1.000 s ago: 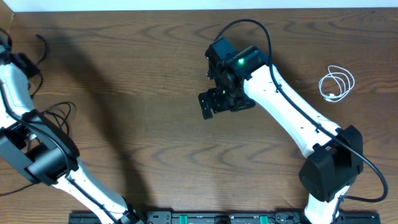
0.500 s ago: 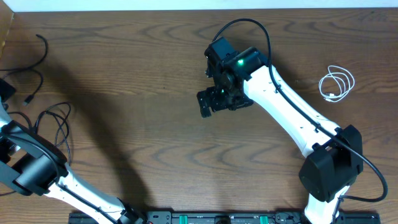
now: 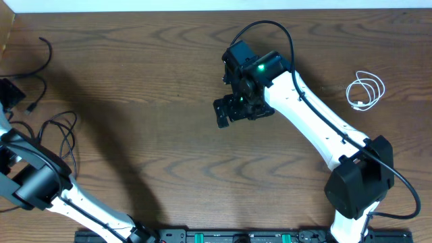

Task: Untangle cables

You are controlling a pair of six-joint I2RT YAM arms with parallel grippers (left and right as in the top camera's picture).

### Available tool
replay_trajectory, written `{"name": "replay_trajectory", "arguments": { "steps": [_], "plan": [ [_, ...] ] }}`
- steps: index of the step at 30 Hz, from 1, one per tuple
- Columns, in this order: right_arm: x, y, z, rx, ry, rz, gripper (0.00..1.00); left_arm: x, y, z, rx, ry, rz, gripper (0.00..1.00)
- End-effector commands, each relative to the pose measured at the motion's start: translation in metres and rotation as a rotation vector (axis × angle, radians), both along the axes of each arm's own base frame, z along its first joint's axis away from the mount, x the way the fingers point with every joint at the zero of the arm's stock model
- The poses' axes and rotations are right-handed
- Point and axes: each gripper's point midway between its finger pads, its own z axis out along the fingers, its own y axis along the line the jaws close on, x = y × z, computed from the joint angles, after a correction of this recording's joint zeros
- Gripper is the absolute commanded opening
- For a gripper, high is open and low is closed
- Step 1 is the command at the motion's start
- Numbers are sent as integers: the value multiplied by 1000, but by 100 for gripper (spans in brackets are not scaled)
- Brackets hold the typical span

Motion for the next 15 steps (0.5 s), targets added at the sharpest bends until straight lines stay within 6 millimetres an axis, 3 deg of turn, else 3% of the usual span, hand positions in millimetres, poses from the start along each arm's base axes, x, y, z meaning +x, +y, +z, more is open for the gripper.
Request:
{"name": "replay_trajectory", "arguments": {
  "steps": [1, 3, 5, 7, 11, 12, 14, 15],
  "plan": [
    [-6, 2, 4, 10, 2, 14, 99, -12, 9, -18, -23, 25, 9, 73],
    [-6, 2, 4, 10, 2, 14, 99, -19, 14, -24, -36, 36, 23, 72],
    [-6, 2, 4, 10, 2, 14, 99, -25, 17, -31, -48, 46, 35, 62],
    [-6, 2, 4, 10, 2, 14, 99, -29, 19, -37, -58, 54, 43, 58],
    [-4, 4, 4, 16, -6, 13, 99, -23, 17, -37, -68, 25, 25, 45],
    [-3, 4, 4, 18, -9, 14, 99, -18, 15, -35, -79, 2, 10, 37],
    [-2, 4, 4, 20, -11, 13, 99, -3, 6, -31, -114, -66, -41, 12],
    [-2, 4, 4, 20, -11, 14, 99, 6, 1, -27, -132, -106, -62, 8]
  ]
}}
